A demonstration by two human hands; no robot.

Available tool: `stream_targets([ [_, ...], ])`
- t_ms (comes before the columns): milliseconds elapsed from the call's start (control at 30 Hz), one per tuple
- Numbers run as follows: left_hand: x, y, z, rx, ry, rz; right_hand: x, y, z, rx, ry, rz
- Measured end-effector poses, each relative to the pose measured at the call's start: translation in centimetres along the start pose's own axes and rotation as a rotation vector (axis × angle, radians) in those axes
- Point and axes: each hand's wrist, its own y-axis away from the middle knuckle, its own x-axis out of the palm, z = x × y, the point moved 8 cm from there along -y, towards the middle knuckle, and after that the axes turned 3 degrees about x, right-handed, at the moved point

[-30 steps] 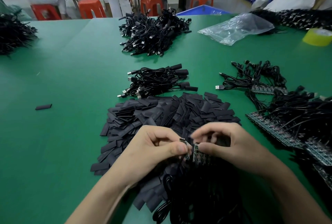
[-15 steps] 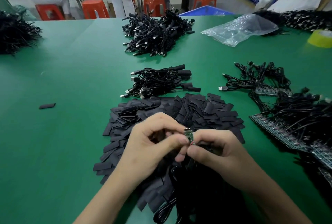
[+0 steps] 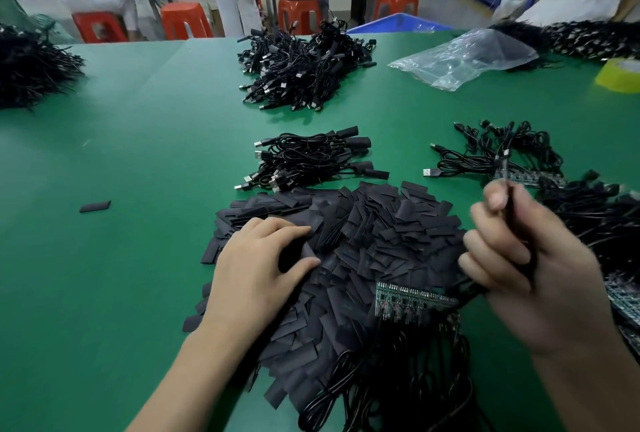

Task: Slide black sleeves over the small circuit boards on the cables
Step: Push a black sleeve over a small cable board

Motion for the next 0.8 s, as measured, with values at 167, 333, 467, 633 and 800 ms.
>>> stream_targets([
  [167, -0.8, 0.1, -0.5, 0.032, -0.011, -0.097, -0.4, 0.4, 3.1, -0.269, 0.655, -0.213],
  [333, -1.1, 0.0, 1.2, -0.146, 0.509, -0.149, 2.8, 0.4, -2.0, -0.177, 1.254, -0.103],
  [467, 0.5, 0.4, -0.4, -0.302, 1.035, -0.045, 3.4, 0.8, -4.6, -0.094, 1.171, -0.052],
  [633, 2.3, 1.1, -2.5, -0.327, 1.270, 0.059, 2.3, 0.4, -5.7, 0.013, 0.976, -0.085],
  [800, 2.0, 0.9, -3.0, -0.164, 1.059, 0.037, 1.6, 0.2, -6.5, 0.106, 0.902, -0.049],
])
